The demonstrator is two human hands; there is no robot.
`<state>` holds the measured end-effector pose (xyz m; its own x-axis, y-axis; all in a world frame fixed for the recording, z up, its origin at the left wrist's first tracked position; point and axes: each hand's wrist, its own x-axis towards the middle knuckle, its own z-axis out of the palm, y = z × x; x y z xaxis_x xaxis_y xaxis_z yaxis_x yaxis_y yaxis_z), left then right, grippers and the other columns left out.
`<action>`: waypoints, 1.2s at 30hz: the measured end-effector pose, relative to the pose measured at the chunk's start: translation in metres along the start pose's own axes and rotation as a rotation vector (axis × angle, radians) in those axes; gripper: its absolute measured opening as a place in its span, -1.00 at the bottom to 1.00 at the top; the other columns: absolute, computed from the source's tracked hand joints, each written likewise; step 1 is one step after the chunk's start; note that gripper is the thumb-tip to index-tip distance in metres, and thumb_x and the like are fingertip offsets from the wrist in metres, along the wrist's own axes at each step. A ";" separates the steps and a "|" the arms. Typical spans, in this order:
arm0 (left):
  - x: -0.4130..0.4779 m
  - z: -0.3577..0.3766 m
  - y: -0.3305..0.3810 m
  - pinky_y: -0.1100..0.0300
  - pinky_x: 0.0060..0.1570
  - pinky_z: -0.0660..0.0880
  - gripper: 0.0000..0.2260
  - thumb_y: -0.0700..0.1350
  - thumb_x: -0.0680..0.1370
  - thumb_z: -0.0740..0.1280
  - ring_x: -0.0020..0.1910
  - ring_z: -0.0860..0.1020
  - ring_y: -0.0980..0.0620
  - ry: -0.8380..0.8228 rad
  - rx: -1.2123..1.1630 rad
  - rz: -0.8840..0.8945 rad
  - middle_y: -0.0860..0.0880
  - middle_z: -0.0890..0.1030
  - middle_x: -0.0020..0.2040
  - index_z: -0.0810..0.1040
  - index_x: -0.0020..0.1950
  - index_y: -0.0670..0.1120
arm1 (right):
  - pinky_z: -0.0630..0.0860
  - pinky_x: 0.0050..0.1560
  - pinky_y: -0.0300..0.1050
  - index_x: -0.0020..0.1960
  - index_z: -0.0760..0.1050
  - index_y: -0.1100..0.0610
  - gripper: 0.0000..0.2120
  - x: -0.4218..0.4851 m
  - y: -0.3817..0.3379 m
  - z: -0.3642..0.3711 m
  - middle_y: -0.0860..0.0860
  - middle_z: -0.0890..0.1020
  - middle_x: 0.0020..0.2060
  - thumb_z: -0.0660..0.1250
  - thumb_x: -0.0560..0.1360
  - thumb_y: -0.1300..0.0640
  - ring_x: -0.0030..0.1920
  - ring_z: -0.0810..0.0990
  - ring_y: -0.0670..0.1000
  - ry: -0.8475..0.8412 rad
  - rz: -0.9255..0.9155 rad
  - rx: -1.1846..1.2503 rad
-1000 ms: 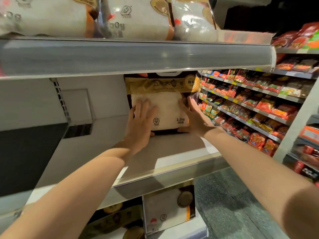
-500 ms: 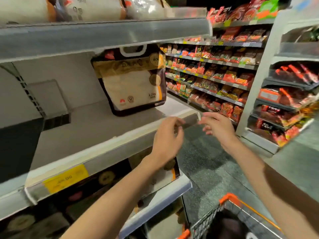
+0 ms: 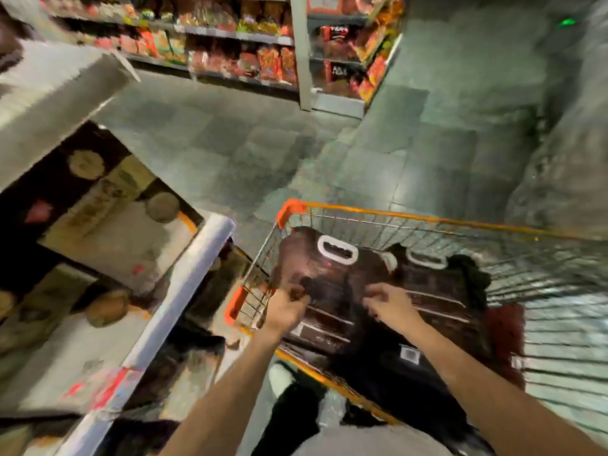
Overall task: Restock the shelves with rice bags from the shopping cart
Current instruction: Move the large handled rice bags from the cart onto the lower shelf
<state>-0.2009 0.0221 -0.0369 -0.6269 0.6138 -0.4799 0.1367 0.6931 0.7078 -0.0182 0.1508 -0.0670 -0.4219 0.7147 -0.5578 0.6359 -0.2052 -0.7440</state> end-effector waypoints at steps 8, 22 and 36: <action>0.002 0.022 -0.013 -0.02 0.29 0.37 -0.63 -0.16 0.46 0.46 0.23 0.45 -0.25 0.229 0.210 0.041 -0.21 0.48 0.19 0.50 0.24 -0.20 | 0.51 -0.01 -0.05 0.31 0.45 0.17 -0.52 -0.011 0.068 -0.009 0.10 0.65 -0.06 0.45 0.48 0.01 -0.08 0.62 0.07 -0.103 0.162 0.014; 0.050 -0.019 -0.031 0.21 -0.14 0.57 -0.57 -0.08 0.44 0.53 -0.08 0.66 -0.02 -0.314 -0.234 -0.289 -0.11 0.69 0.02 0.54 0.26 -0.15 | 0.55 0.08 0.01 0.38 0.28 0.19 -0.29 -0.015 0.036 0.021 0.11 0.56 0.17 0.40 0.45 -0.22 0.14 0.58 0.15 -0.012 0.317 0.015; 0.090 -0.027 -0.049 0.08 0.18 0.54 -0.23 0.13 0.11 0.68 0.09 0.67 -0.01 -0.755 -0.147 -0.254 -0.01 0.71 0.07 0.60 0.26 -0.10 | 0.47 0.23 0.05 0.48 0.17 -0.02 -0.28 -0.032 0.025 0.081 0.07 0.47 0.28 0.34 0.46 -0.29 0.18 0.51 0.10 0.347 0.395 0.303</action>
<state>-0.2843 0.0331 -0.1005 0.0690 0.5705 -0.8184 -0.0748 0.8210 0.5660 -0.0409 0.0683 -0.0974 0.0758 0.7117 -0.6984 0.4677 -0.6439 -0.6054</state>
